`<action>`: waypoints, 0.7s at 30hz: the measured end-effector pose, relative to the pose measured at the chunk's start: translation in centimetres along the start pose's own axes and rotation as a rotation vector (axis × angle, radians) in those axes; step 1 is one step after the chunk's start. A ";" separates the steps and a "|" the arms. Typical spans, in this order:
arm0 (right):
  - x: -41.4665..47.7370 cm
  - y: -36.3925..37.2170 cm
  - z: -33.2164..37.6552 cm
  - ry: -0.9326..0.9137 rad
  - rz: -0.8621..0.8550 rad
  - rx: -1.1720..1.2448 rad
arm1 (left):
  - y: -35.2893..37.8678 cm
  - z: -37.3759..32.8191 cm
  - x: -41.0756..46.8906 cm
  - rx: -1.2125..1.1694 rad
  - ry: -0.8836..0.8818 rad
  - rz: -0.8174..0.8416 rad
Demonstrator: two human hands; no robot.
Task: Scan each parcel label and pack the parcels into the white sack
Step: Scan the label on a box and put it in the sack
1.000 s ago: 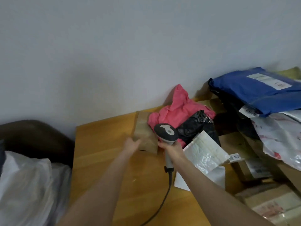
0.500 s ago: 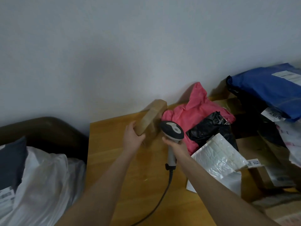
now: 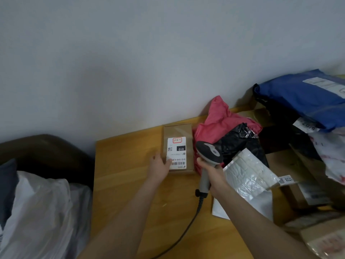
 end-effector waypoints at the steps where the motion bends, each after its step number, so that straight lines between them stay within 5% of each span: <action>1: 0.1 0.4 -0.2 0.013 0.037 -0.013 | 0.5 0.1 0.4 -0.069 -0.049 0.058; 11: -2.2 1.6 1.9 0.002 0.112 -0.023 | -1.4 2.3 -1.9 -0.636 -0.288 0.369; 21: -12.3 5.7 6.1 -0.172 0.135 -0.102 | -10.0 3.8 -6.3 -0.803 -0.188 0.285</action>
Point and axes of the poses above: each hand's wrist, its own x-axis towards the middle knuckle, its own y-axis out of the palm, z = x × y, the point moved 7 cm from there along x, towards the middle knuckle, and after that the axes turned 11 degrees about -y, right-handed, at the moved point
